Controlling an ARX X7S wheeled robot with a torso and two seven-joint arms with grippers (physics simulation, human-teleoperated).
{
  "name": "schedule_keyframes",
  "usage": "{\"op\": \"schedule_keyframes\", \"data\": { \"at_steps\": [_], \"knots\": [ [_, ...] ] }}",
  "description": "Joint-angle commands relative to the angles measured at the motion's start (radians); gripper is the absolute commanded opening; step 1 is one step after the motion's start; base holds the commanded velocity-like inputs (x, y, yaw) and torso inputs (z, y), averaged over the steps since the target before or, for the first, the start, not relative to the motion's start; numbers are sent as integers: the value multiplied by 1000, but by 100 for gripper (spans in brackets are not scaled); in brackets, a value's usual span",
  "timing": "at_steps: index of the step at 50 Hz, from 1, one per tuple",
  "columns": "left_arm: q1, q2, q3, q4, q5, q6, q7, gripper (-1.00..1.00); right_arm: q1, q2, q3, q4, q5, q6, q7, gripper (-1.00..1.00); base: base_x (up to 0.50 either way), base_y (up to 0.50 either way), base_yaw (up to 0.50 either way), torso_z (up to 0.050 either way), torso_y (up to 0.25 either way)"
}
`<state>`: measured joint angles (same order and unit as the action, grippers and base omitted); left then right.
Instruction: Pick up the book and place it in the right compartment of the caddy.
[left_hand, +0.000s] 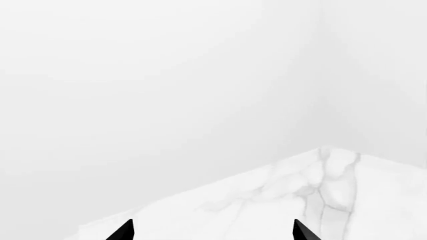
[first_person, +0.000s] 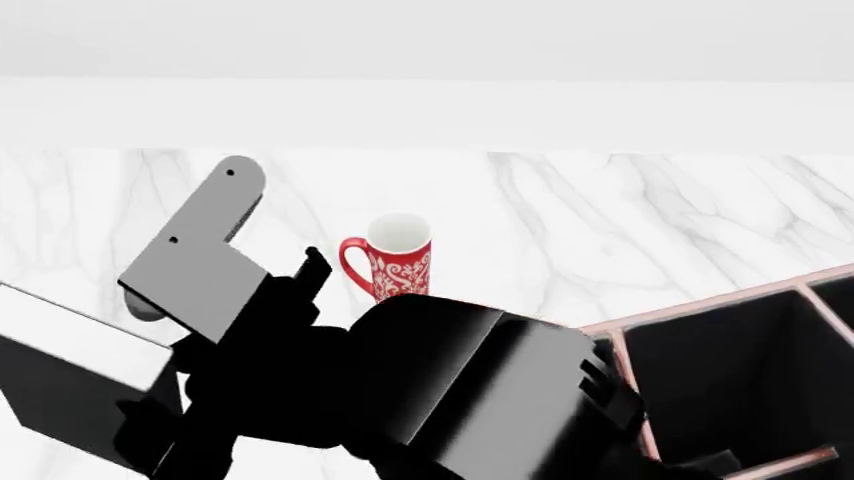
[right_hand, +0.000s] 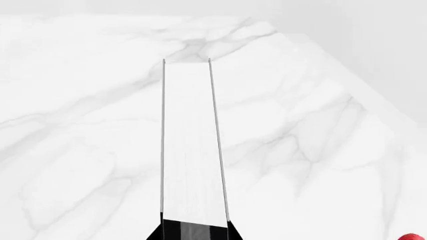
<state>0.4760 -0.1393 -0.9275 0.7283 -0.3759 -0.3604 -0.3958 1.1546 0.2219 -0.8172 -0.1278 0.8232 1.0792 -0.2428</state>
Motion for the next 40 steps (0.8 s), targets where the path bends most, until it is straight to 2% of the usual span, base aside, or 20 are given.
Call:
{"op": "schedule_keyframes", "data": {
  "at_steps": [1,19,33,40],
  "knots": [
    [-2,-3,6,-5,-1,5,-2,100,105,-10,221,26,87,132,158,-100,0,0,0,0,0],
    [10,0,-11,-17,-16,23,5,100,183,61,379,141,104,185,269,-100,0,0,0,0,1],
    [4,-6,6,-23,-9,22,-1,100,230,140,620,129,137,370,583,-100,0,0,0,0,1],
    [7,-5,5,-29,-10,28,0,100,235,177,690,126,140,424,689,-100,0,0,0,0,1]
  ]
}}
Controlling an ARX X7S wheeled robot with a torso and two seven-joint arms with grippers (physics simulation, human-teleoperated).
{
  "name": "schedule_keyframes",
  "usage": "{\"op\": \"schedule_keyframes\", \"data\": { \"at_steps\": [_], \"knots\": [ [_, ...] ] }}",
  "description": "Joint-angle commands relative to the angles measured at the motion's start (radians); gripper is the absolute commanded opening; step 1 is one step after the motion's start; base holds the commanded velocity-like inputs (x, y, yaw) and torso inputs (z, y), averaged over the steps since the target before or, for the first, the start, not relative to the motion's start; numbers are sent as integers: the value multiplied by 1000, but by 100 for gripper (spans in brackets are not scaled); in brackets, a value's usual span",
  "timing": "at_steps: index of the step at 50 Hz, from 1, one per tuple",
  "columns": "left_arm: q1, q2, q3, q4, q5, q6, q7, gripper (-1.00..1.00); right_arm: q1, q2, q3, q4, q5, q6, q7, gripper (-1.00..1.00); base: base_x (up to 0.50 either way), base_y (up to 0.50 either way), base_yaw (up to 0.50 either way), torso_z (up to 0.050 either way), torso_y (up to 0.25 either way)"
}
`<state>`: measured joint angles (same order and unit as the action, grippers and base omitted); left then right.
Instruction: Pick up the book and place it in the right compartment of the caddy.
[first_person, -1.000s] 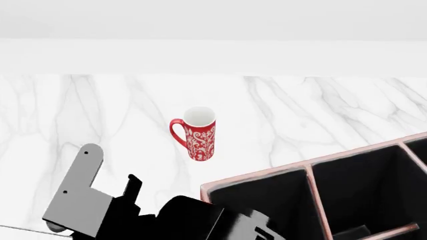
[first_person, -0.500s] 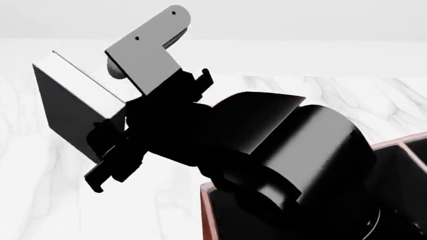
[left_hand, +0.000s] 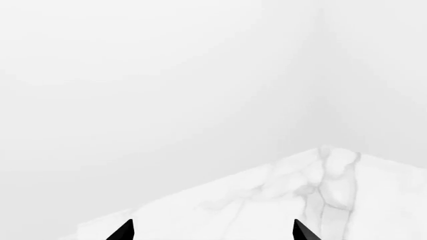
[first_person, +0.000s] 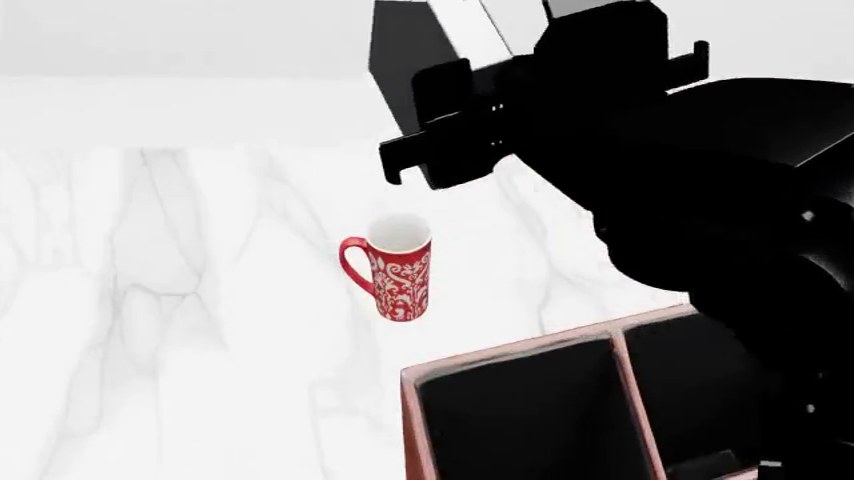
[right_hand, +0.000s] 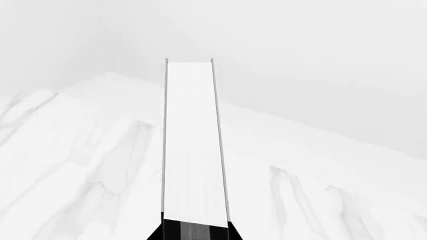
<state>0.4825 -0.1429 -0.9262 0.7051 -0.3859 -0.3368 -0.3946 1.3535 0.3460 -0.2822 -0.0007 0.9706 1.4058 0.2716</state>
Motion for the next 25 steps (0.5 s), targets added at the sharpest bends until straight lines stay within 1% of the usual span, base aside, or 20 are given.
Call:
{"op": "schedule_keyframes", "data": {
  "at_steps": [1,8,11,16,18,19,20,22,25],
  "knots": [
    [0,-2,4,-6,-1,4,-1,100,38,56,164,4,1,113,182,-100,0,0,0,0,0],
    [3,0,3,-11,-2,11,0,100,17,102,175,-35,18,121,215,-100,0,0,0,0,1],
    [5,-1,-1,-10,-6,11,0,100,8,128,205,-43,39,149,257,-100,0,0,0,0,0],
    [4,-1,2,-10,-6,13,-1,100,20,196,205,-32,218,160,410,-100,0,0,0,0,2],
    [3,-1,7,-13,-3,16,-1,100,19,234,203,-33,309,159,513,-100,0,0,0,0,0],
    [2,-1,7,-15,-4,16,-1,100,26,259,206,11,420,162,601,-100,0,0,0,0,10],
    [1,-2,7,-14,-5,15,-1,100,30,273,206,20,461,158,638,-100,0,0,0,0,0],
    [0,-4,9,-13,-5,12,-3,100,38,295,191,49,529,156,679,-100,0,0,0,0,0],
    [-1,-7,12,-9,-4,9,-6,100,55,344,149,44,488,134,665,-100,0,0,0,0,0]
  ]
}}
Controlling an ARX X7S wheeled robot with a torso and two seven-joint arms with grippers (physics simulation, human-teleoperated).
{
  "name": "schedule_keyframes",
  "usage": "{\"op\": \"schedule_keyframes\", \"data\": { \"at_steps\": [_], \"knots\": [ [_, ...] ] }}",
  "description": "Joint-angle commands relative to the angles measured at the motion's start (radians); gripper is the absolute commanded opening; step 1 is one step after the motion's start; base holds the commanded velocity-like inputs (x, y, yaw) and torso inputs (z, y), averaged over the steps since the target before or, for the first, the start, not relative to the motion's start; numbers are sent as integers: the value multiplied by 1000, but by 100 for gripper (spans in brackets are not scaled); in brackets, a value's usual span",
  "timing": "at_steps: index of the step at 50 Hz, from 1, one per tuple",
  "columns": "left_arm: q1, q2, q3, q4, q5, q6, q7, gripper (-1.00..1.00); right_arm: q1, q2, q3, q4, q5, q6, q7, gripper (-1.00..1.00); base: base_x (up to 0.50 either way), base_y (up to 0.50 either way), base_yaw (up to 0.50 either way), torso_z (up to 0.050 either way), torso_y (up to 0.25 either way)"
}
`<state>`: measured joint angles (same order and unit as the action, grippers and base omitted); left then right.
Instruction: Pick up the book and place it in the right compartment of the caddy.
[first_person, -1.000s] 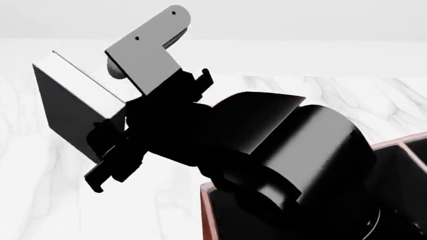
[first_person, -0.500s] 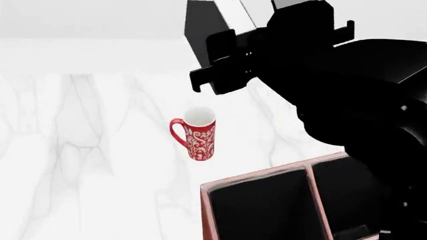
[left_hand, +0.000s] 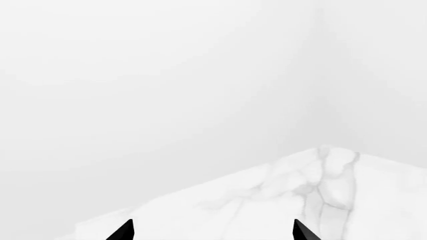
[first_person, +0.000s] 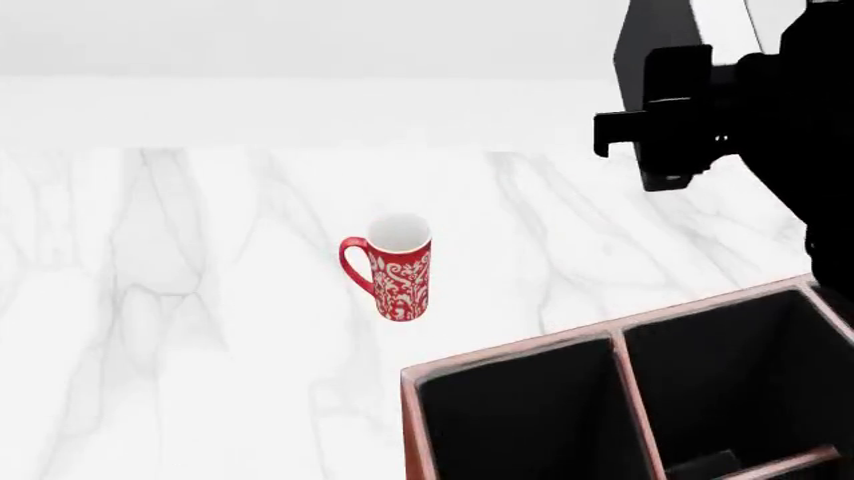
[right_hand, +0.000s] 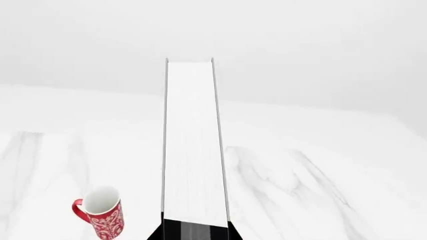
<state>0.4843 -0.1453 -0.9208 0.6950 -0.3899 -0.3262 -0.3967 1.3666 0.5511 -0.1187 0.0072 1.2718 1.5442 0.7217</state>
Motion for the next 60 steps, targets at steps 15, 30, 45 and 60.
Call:
{"op": "schedule_keyframes", "data": {
  "at_steps": [15,30,45,60],
  "knots": [
    [2,2,7,-14,-3,16,0,100,232,241,-176,229,240,20,290,-100,0,0,0,0,2],
    [0,-5,16,-13,-1,12,-6,100,276,341,-315,253,332,-9,325,-100,0,0,0,0,1],
    [5,-3,20,-16,-2,18,-7,100,345,392,-444,278,378,-2,329,-100,0,0,0,0,1],
    [14,-6,6,-16,-12,21,-8,100,217,518,-467,178,561,-64,428,-100,0,0,0,0,1]
  ]
}}
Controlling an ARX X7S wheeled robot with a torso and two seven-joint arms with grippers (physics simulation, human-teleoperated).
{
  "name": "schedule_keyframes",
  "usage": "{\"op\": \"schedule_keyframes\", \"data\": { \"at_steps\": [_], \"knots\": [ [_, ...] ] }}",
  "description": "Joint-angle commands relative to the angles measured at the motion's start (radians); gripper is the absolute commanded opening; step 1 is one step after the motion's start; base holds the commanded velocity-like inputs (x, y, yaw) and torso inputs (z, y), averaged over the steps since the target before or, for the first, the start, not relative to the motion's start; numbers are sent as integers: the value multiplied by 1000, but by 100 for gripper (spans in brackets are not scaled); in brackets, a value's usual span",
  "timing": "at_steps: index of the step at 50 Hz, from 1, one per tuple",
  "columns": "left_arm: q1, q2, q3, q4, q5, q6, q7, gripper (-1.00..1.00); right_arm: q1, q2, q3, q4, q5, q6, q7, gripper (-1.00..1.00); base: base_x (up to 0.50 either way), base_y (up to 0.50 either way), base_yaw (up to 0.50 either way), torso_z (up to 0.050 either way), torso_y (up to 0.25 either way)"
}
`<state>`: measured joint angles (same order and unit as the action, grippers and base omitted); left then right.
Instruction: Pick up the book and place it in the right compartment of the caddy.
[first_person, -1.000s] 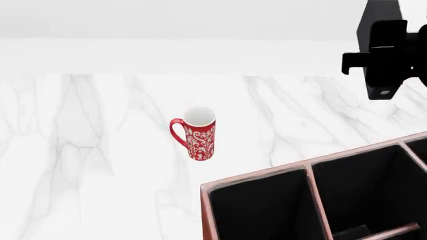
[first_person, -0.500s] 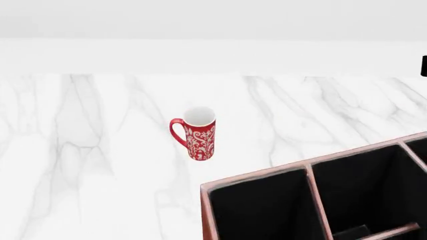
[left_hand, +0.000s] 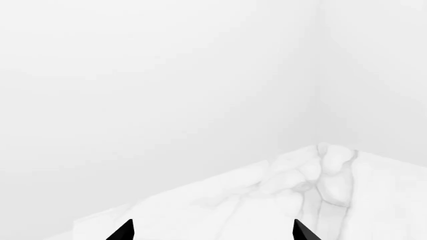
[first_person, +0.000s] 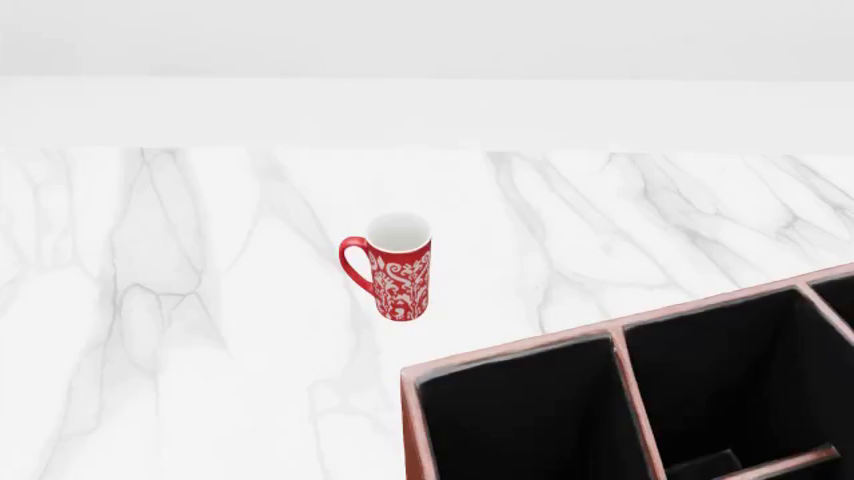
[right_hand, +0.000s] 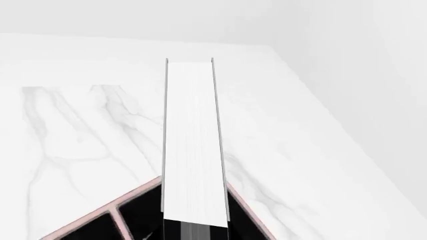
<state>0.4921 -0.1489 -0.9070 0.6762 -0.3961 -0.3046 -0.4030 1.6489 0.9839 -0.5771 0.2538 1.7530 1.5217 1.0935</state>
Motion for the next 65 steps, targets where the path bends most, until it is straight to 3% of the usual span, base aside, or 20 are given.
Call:
{"op": "schedule_keyframes", "data": {
  "at_steps": [1,29,65],
  "knots": [
    [6,-4,-8,5,-7,-3,-3,100,-71,89,-10,-76,84,-44,58,-100,0,0,0,15,0],
    [7,-6,-2,4,-10,0,-11,100,-78,131,-64,-42,49,-75,79,-100,0,0,0,0,1],
    [10,-12,8,7,-8,-1,-18,100,-115,111,-112,-24,-136,-181,-71,-100,0,0,0,0,1]
  ]
}}
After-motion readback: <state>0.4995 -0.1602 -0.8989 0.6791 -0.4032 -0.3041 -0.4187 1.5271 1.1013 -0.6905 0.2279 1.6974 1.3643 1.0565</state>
